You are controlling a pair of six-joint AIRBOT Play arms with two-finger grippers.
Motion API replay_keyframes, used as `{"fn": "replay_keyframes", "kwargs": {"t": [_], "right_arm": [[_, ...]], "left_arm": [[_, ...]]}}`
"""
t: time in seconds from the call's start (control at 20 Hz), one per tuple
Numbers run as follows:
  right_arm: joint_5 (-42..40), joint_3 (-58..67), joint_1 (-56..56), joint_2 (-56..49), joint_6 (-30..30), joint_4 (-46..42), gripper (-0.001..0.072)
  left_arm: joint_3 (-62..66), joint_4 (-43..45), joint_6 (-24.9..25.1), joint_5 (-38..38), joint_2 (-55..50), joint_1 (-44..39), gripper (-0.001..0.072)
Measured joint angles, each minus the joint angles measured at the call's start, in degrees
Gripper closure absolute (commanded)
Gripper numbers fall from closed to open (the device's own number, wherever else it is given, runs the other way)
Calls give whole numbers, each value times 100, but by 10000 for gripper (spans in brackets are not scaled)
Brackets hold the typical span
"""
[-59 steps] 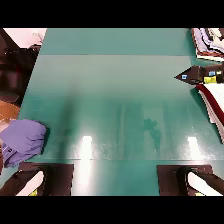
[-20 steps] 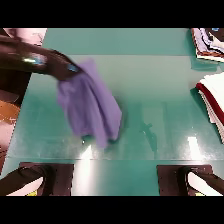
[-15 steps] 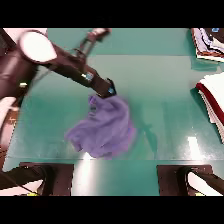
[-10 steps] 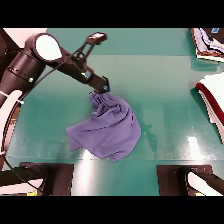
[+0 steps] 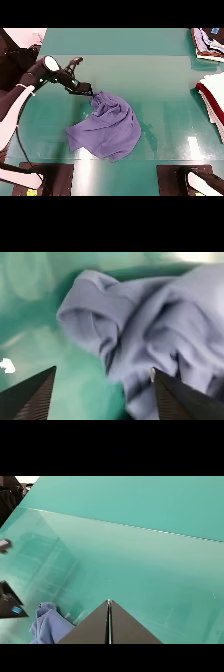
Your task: Fold the shirts.
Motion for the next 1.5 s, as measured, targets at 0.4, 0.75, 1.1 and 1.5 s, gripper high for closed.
{"fn": "replay_keyframes", "kwargs": {"t": [0.4, 0.75, 1.1, 1.5], "right_arm": [[136, 2, 2, -35, 26, -4, 697], [1222, -1064, 9, -367, 201, -4, 266], [-236, -4072, 774, -874, 96, 684, 210], [-1366, -3923, 2284, -2605, -420, 1694, 272]], "left_arm": [[-79, -612, 146, 975, -511, -4, 679], [555, 111, 151, 964, 175, 177, 677], [916, 824, 227, 896, 944, 229, 677], [955, 938, 234, 769, 1054, 232, 677]]}}
